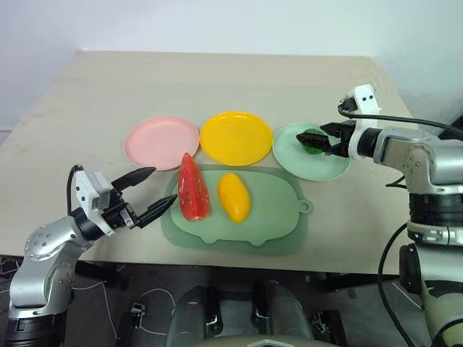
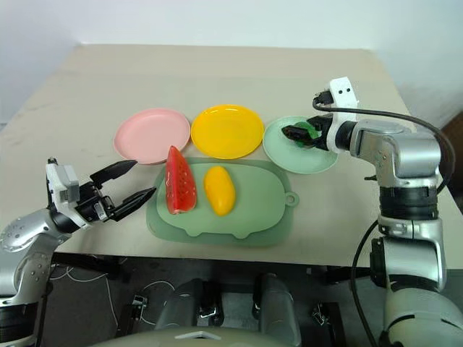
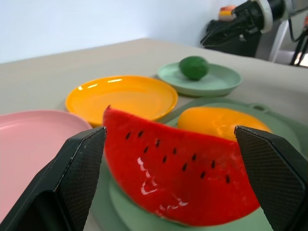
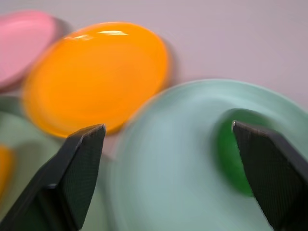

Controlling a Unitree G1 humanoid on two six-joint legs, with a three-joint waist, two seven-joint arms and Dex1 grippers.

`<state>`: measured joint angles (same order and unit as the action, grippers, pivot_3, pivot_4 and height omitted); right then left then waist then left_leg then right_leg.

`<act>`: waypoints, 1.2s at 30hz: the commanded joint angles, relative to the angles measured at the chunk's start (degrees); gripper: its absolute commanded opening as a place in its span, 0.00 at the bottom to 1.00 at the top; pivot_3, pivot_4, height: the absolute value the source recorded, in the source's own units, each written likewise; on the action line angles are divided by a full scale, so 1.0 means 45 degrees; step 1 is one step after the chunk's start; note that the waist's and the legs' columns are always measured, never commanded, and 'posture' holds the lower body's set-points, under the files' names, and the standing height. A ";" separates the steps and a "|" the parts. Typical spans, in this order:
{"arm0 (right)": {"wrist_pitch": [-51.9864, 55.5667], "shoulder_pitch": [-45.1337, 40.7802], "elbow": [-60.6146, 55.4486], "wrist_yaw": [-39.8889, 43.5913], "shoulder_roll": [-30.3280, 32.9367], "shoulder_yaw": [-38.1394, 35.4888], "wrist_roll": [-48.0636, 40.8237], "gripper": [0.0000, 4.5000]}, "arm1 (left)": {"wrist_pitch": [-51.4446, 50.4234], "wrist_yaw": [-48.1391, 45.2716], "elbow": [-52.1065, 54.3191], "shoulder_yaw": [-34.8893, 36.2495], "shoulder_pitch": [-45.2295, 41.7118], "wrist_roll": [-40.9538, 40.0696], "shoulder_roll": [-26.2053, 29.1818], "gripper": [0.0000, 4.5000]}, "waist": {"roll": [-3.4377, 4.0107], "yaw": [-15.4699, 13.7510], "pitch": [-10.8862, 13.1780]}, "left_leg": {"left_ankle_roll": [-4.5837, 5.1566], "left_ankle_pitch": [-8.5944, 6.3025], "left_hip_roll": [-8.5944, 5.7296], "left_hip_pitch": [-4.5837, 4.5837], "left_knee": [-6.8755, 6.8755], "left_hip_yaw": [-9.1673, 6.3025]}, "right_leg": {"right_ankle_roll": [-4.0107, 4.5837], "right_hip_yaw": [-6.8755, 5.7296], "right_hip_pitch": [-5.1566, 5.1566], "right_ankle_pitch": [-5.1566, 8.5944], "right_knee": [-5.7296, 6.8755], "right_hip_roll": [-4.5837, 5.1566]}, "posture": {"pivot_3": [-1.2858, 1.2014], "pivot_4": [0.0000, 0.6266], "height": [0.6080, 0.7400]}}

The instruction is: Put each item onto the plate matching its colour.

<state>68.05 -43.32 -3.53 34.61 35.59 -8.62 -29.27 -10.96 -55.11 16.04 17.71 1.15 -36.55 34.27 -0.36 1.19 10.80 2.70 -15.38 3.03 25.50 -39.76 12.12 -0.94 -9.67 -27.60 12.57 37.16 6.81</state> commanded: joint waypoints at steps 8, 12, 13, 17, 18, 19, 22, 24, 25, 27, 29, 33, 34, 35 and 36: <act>0.4472 0.0937 -0.4631 -0.2163 -0.3785 -0.0786 -0.2464 0.99 | 0.0125 -0.0434 -0.0587 -0.0237 -0.1096 -0.0013 0.0182 1.00 | -0.0002 -0.0050 -0.0002 | -0.0009 0.0005 -0.0004 0.0007 0.0017 0.0003 | -0.0011 -0.0002 -0.0006 -0.0014 -0.0011 -0.0001 | 0.52 0.24 0.67; 0.4985 0.1149 -0.4921 -0.2744 -0.4630 -0.0409 -0.2348 0.99 | 0.0161 -0.0652 -0.0977 -0.0341 -0.1521 0.0074 0.0214 1.00 | -0.0001 -0.0033 -0.0001 | -0.0013 0.0008 -0.0004 0.0007 0.0024 0.0006 | -0.0008 -0.0002 -0.0007 -0.0014 -0.0011 -0.0004 | 0.52 0.24 0.67; 0.5000 0.1164 -0.4953 -0.2780 -0.4686 -0.0386 -0.2370 0.99 | 0.0162 -0.0663 -0.1035 -0.0368 -0.1595 0.0101 0.0204 1.00 | -0.0001 -0.0027 -0.0001 | -0.0013 0.0007 -0.0007 0.0007 0.0027 0.0010 | -0.0009 -0.0001 -0.0009 -0.0014 -0.0012 -0.0003 | 0.52 0.24 0.67; 0.5228 0.1318 -0.5016 -0.3052 -0.5339 -0.0181 -0.2427 0.99 | 0.0184 -0.0760 -0.1251 -0.0529 -0.1840 0.0160 0.0171 1.00 | -0.0005 -0.0027 -0.0004 | -0.0020 0.0012 -0.0011 0.0003 0.0051 0.0014 | -0.0012 0.0000 -0.0016 -0.0016 -0.0019 -0.0005 | 0.52 0.24 0.67; 0.5263 0.1394 -0.5005 -0.3145 -0.5423 -0.0018 -0.2358 0.99 | 0.0195 -0.0790 -0.1307 -0.0585 -0.1905 0.0182 0.0160 1.00 | -0.0006 -0.0031 -0.0004 | -0.0036 0.0021 -0.0011 0.0001 0.0064 0.0014 | -0.0015 -0.0001 -0.0019 -0.0018 -0.0018 -0.0007 | 0.52 0.24 0.67; 0.5242 0.1463 -0.4958 -0.3277 -0.5514 0.0178 -0.2244 0.99 | 0.0228 -0.0839 -0.1383 -0.0631 -0.1966 0.0216 0.0156 1.00 | -0.0006 -0.0026 -0.0004 | -0.0042 0.0025 -0.0011 0.0002 0.0071 0.0014 | -0.0016 -0.0002 -0.0026 -0.0019 -0.0016 -0.0009 | 0.52 0.24 0.67; 0.5269 0.1531 -0.4466 -0.3719 -0.5733 0.0647 -0.1827 0.99 | 0.0283 -0.0909 -0.1532 -0.0717 -0.2098 0.0282 0.0137 1.00 | -0.0006 0.0007 -0.0005 | -0.0052 0.0031 -0.0012 0.0001 0.0089 0.0017 | -0.0018 -0.0001 -0.0035 -0.0020 -0.0014 -0.0009 | 0.52 0.24 0.67; 0.5324 0.1497 -0.4072 -0.3870 -0.5800 0.0835 -0.1619 0.99 | 0.0284 -0.0905 -0.1568 -0.0758 -0.2159 0.0291 0.0121 1.00 | -0.0008 0.0030 -0.0006 | -0.0056 0.0034 -0.0011 0.0001 0.0095 0.0021 | -0.0019 0.0000 -0.0040 -0.0021 -0.0012 -0.0011 | 0.52 0.24 0.67; 0.5363 0.1439 -0.3962 -0.3825 -0.5844 0.0926 -0.1627 0.99 | 0.0284 -0.0923 -0.1557 -0.0757 -0.2142 0.0283 0.0129 1.00 | -0.0008 0.0025 -0.0005 | -0.0058 0.0035 -0.0011 -0.0001 0.0097 0.0021 | -0.0019 0.0000 -0.0039 -0.0021 -0.0011 -0.0012 | 0.52 0.24 0.67; 0.5338 0.1314 -0.3843 -0.3763 -0.5897 0.1128 -0.1628 0.99 | 0.0281 -0.0945 -0.1553 -0.0731 -0.2105 0.0260 0.0138 1.00 | -0.0008 0.0022 -0.0005 | -0.0062 0.0038 -0.0011 -0.0001 0.0100 0.0022 | -0.0019 -0.0001 -0.0042 -0.0021 -0.0010 -0.0013 | 0.52 0.24 0.67; 0.5321 0.1218 -0.3610 -0.3835 -0.5944 0.1339 -0.1476 0.99 | 0.0310 -0.0979 -0.1575 -0.0714 -0.2056 0.0282 0.0148 1.00 | -0.0008 0.0028 -0.0005 | -0.0063 0.0039 -0.0011 -0.0002 0.0101 0.0022 | -0.0020 -0.0001 -0.0042 -0.0021 -0.0009 -0.0015 | 0.52 0.24 0.67; 0.4941 0.1214 -0.3399 -0.3852 -0.5710 0.2159 -0.1168 0.99 | 0.0294 -0.0938 -0.1560 -0.0732 -0.2062 0.0302 0.0114 1.00 | -0.0008 0.0025 -0.0006 | -0.0063 0.0039 -0.0011 -0.0003 0.0102 0.0022 | -0.0020 -0.0001 -0.0040 -0.0021 -0.0009 -0.0015 | 0.52 0.24 0.67; 0.4858 0.1222 -0.3368 -0.3858 -0.5694 0.2276 -0.1104 0.99 | 0.0297 -0.0930 -0.1533 -0.0735 -0.2040 0.0306 0.0106 1.00 | -0.0008 0.0025 -0.0006 | -0.0063 0.0039 -0.0011 -0.0003 0.0102 0.0022 | -0.0020 -0.0001 -0.0040 -0.0021 -0.0009 -0.0014 | 0.52 0.24 0.67; 0.4787 0.1229 -0.3344 -0.3862 -0.5678 0.2350 -0.1055 0.91 | 0.0304 -0.0925 -0.1512 -0.0735 -0.2018 0.0310 0.0101 1.00 | -0.0008 0.0024 -0.0006 | -0.0063 0.0039 -0.0011 -0.0003 0.0102 0.0021 | -0.0021 0.0000 -0.0040 -0.0021 -0.0009 -0.0015 | 0.52 0.24 0.67; 0.4692 0.1224 -0.3320 -0.3837 -0.5636 0.2424 -0.1020 0.86 | 0.0305 -0.0917 -0.1515 -0.0734 -0.2021 0.0313 0.0096 1.00 | -0.0009 0.0022 -0.0006 | -0.0063 0.0039 -0.0011 -0.0003 0.0102 0.0022 | -0.0021 -0.0001 -0.0040 -0.0021 -0.0009 -0.0015 | 0.52 0.24 0.67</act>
<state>90.27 -37.08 -18.24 17.39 9.81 1.87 -34.49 -10.63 -59.33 8.32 14.04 -7.82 -35.43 34.62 -0.40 1.28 10.77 2.42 -15.20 2.98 25.48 -39.31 12.22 -1.03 -9.67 -27.77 12.47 37.12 6.75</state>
